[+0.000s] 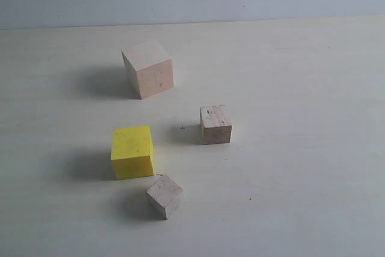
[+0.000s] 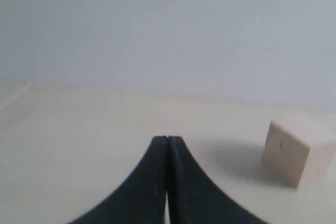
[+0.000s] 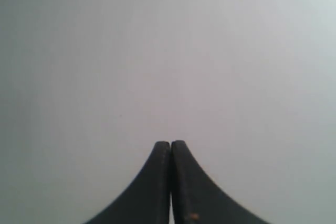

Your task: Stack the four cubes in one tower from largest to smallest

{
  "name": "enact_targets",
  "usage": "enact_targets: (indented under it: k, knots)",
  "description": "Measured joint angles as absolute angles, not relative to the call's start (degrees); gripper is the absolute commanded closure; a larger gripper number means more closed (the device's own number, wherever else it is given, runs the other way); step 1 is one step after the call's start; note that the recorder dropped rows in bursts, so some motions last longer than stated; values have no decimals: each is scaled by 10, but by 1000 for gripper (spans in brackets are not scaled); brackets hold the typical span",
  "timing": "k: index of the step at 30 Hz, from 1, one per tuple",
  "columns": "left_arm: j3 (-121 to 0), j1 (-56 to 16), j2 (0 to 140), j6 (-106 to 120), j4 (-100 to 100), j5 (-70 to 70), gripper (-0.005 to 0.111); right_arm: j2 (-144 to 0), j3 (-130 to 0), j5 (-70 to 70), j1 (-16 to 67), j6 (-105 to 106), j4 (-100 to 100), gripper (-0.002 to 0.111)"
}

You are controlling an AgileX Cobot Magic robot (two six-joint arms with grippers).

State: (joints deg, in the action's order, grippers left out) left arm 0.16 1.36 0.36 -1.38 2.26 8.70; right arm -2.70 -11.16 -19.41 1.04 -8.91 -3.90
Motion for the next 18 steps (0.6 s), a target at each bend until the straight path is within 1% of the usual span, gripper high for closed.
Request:
enact_targets:
  k: [3, 5, 7, 12, 14, 18]
  knots:
    - [2, 14, 4, -14, 23, -71, 107, -75, -169, -193, 40, -94, -57, 108]
    - [2, 14, 3, -14, 23, -195, 107, -136, -220, -155, 87, -96, -59, 108]
    - [2, 14, 3, -14, 23, -232, 107, -179, -250, -107, 122, -96, -61, 108]
    - [2, 14, 3, -47, 23, -251, 107, -256, -279, 10, 182, -96, -61, 108]
    - [-13, 14, 3, -80, 9, -202, 107, -280, -280, 30, 205, -96, -61, 108]
    - [-89, 14, 28, -116, -60, -86, 107, -306, -280, 34, 234, -81, -61, 108]
